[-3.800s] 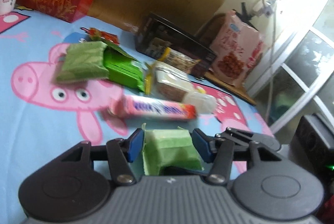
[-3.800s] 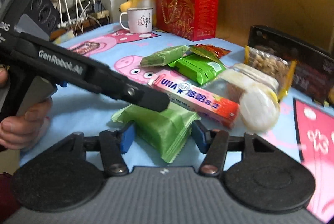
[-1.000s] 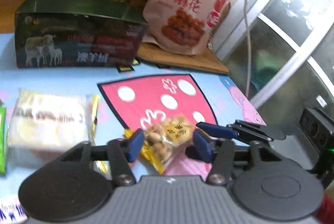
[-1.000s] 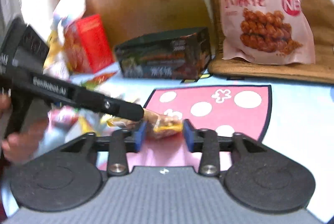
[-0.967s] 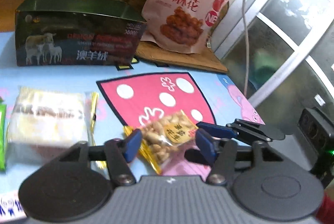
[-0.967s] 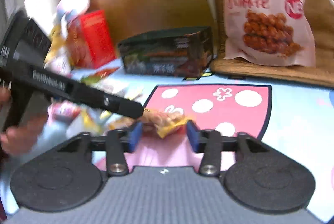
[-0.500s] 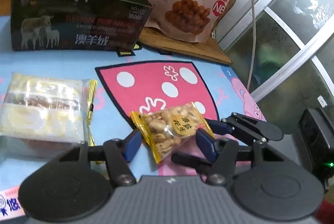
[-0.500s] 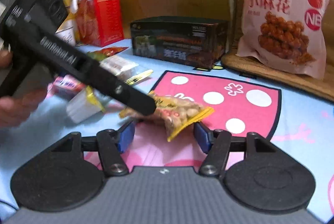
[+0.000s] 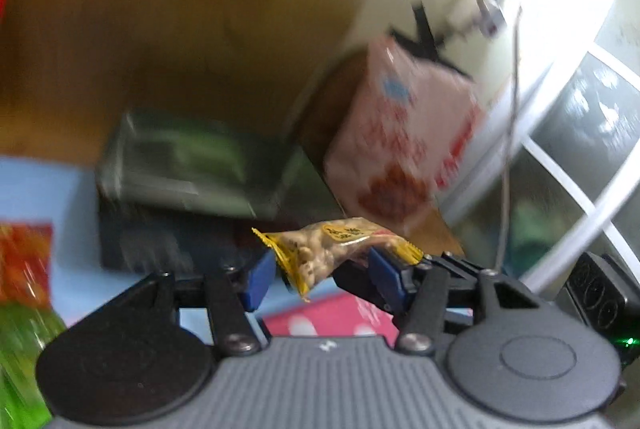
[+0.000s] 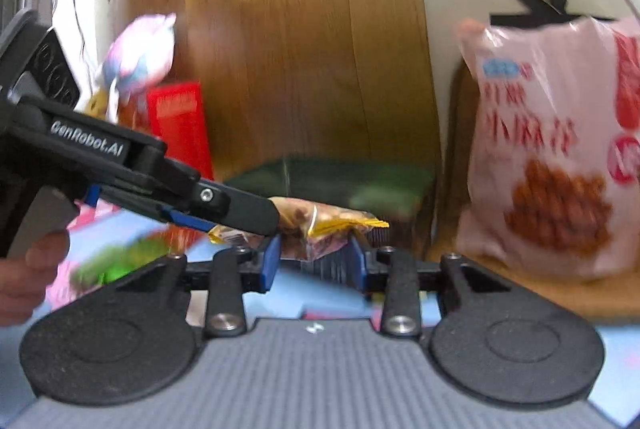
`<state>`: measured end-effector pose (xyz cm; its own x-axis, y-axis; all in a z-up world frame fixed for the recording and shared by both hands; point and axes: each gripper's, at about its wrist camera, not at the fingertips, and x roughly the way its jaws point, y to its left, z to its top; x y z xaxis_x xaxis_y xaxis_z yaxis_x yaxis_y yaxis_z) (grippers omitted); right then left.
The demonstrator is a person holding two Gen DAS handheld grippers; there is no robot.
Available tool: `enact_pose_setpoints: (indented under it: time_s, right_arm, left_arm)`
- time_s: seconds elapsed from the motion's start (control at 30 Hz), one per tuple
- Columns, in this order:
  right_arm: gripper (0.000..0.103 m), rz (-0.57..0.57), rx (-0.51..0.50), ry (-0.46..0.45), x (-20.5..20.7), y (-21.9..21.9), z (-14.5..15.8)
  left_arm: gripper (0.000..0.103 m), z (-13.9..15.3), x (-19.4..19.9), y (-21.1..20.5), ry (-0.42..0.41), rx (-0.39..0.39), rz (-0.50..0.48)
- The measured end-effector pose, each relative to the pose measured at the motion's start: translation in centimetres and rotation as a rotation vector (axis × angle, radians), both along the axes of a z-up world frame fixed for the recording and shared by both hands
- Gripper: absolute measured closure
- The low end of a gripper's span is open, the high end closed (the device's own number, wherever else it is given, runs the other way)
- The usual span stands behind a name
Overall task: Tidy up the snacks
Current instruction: 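Carry the yellow peanut bag into the black tin box and release, then grasp the white wrapped cake pack with both grippers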
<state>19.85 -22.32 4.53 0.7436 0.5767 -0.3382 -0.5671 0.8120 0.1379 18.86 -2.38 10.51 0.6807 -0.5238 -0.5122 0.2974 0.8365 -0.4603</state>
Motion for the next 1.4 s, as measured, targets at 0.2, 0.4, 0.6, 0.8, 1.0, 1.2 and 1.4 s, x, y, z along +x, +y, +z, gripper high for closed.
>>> enact_pose_setpoints:
  time_s: [0.2, 0.4, 0.6, 0.8, 1.0, 1.2, 1.4]
  right_arm:
    - [0.062, -0.023, -0.017, -0.019, 5.1, 3.1, 1.0]
    - [0.034, -0.108, -0.095, -0.013, 6.7, 4.6, 0.0]
    - [0.030, -0.081, 0.026, 0.029, 2.7, 0.3, -0.6]
    - [0.030, 0.066, 0.071, 0.229, -0.9, -0.8, -3.6]
    - [0.030, 0.180, 0.031, 0.326, -2.6, 1.0, -4.8]
    - [0.022, 0.237, -0.058, 0.289, -3.3, 3.0, -4.6]
    - [0.016, 0.181, -0.054, 0.272, -3.2, 1.9, -4.6]
  left_arm:
    - [0.046, 0.2, 3.7, 1.2, -0.024, 0.020, 0.072]
    - [0.036, -1.2, 3.8, 3.1, -0.004, 0.039, 0.136]
    - [0.034, -2.8, 0.6, 5.8, 0.050, -0.012, 0.121]
    - [0.035, -5.3, -2.3, 6.0, 0.134, 0.018, 0.088]
    - [0.036, -6.6, -4.5, 5.0, 0.162, 0.085, 0.063]
    - [0.035, -7.4, -4.6, 4.2, 0.191, 0.027, 0.056]
    - [0.034, -7.4, -3.4, 0.9, 0.183, 0.043, 0.005]
